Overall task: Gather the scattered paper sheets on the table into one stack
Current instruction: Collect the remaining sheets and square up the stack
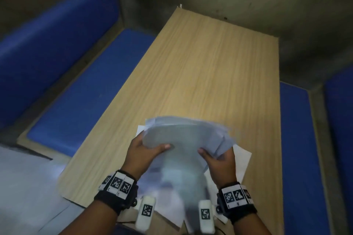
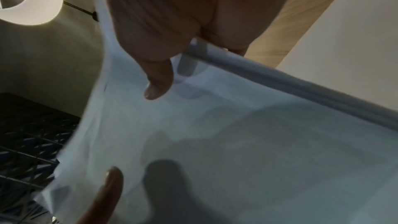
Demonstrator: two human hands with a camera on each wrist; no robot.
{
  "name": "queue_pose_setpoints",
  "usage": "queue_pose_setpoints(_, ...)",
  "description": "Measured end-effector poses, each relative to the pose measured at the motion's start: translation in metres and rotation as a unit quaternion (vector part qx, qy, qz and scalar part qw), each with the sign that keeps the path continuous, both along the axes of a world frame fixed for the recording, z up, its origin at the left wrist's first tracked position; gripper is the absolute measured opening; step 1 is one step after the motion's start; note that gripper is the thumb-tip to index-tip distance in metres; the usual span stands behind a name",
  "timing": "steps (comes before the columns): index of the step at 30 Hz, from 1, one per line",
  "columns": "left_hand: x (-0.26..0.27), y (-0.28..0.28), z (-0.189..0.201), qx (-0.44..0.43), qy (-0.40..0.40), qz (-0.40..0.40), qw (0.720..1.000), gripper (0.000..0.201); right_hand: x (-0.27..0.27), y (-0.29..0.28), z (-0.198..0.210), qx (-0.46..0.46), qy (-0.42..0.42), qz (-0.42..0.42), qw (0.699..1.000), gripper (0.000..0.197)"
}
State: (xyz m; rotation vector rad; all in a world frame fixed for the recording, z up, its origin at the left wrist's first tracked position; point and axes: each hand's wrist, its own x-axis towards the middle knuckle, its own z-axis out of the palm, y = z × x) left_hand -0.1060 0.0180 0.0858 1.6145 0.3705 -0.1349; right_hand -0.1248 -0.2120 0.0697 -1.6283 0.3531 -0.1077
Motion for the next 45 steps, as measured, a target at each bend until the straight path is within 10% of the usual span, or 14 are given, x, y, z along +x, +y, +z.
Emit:
queue_pose_setpoints(13,-0.016,-0.012,0.038,0.037,-0.206,0.107,0.972,0.034,-0.003,0.02,0.037,0.067,-0.11,-0.078,0.989,0.054)
queue_pose_setpoints(26,-0.034,-0.002,0.016,-0.012,-0.187,0.059,0.98,0.035,-0.024,0.023,0.031,0.01,-0.117,-0.039,0.992,0.046)
queue_pose_setpoints(32,-0.036,0.012,-0.037,-0.019,-0.029,-0.063,0.997,0.081,-0.031,0.006,-0.012,-0.029,0.015,0.039,0.999,0.055)
queue_pose_setpoints(40,-0.032,0.019,-0.027,0.029,-0.08,-0.11,0.99,0.021,-0.03,0.013,-0.002,-0.073,-0.014,0.052,0.996,0.013)
queue_pose_setpoints(45,-0.038,0.021,-0.05,0.028,-0.013,-0.117,0.993,0.027,-0.034,0.014,-0.038,-0.15,0.08,0.062,0.983,0.045)
